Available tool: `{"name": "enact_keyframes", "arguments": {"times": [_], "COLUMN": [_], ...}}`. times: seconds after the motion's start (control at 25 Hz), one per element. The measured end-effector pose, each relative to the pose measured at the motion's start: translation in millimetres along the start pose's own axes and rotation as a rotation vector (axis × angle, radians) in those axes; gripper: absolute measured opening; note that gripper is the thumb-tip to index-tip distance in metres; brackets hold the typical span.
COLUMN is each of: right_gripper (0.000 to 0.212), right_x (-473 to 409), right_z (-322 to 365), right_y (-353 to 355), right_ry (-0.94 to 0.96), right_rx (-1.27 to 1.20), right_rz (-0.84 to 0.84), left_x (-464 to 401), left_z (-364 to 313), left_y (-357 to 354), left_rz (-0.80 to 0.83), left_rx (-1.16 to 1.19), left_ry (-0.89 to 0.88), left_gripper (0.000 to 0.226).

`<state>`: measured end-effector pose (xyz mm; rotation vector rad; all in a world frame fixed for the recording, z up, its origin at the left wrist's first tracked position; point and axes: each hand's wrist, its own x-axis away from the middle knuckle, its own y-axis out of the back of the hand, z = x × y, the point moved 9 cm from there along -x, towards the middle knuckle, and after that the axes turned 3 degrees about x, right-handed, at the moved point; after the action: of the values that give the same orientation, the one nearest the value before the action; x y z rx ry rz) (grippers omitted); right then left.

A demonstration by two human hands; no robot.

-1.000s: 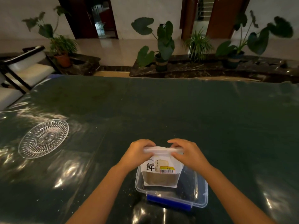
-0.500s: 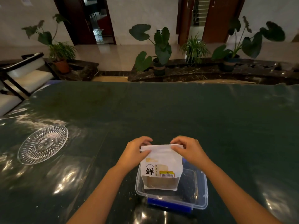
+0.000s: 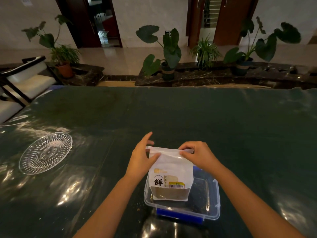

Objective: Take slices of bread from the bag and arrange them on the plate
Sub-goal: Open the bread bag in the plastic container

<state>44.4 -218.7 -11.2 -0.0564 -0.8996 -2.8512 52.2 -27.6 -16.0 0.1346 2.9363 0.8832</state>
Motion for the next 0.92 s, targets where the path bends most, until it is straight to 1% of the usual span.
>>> {"name": "enact_keyframes", "arguments": {"times": [0.04,0.08,0.12,0.16,0.2,0.24,0.32,0.4,0.44,0.52,0.56,0.6,0.64,0.72,0.76,0.92], "right_gripper": [0.015,0.016,0.016,0.016,0.016,0.017,0.02,0.019,0.018,0.015,0.015,0.015,0.014,0.011,0.009,0.007], "right_x": [-1,-2,-3,-4,-4,-4,-7,-10,-11,-14,-15,-16,-17,-19,-22,-31], "right_z": [-2,-3,-2,-2,0,1,2,2,2,3,4,5,7,9,10,6], "right_y": [1,2,3,4,3,3,4,7,8,7,7,6,4,6,10,30], "right_ry": [-0.035,-0.054,-0.06,-0.059,-0.055,-0.052,-0.057,-0.07,-0.071,-0.067,-0.064,-0.06,-0.053,-0.049,-0.049,-0.044], "right_rx": [-0.024,-0.037,-0.038,-0.033,-0.028,-0.024,-0.02,-0.013,-0.011,-0.011,-0.011,-0.008,0.0,0.013,0.022,0.068], "right_rz": [-0.007,-0.018,-0.025,-0.023,-0.017,-0.01,-0.005,-0.01,-0.01,-0.003,0.001,0.008,0.016,0.02,0.008,-0.084], "left_x": [5,12,21,28,33,36,42,52,55,52,49,47,46,52,58,92], "left_z": [-8,-21,-33,-41,-44,-45,-48,-54,-55,-53,-50,-49,-50,-61,-66,-70], "left_y": [2,-2,-9,-16,-21,-23,-25,-28,-28,-25,-25,-25,-26,-24,-22,-15], "left_rz": [-0.054,-0.094,-0.121,-0.116,-0.098,-0.078,-0.044,-0.029,-0.02,0.016,0.036,0.063,0.092,0.129,0.149,0.204], "left_rx": [-0.148,-0.324,-0.467,-0.546,-0.568,-0.554,-0.546,-0.572,-0.572,-0.604,-0.662,-0.731,-0.781,-0.787,-0.771,-0.742], "left_ry": [-0.109,-0.278,-0.455,-0.579,-0.637,-0.651,-0.689,-0.76,-0.764,-0.665,-0.594,-0.543,-0.521,-0.569,-0.617,-0.756], "left_gripper": [0.074,0.077,0.071,0.057,0.042,0.032,0.023,0.027,0.031,0.038,0.041,0.039,0.032,0.019,0.018,0.024]}}
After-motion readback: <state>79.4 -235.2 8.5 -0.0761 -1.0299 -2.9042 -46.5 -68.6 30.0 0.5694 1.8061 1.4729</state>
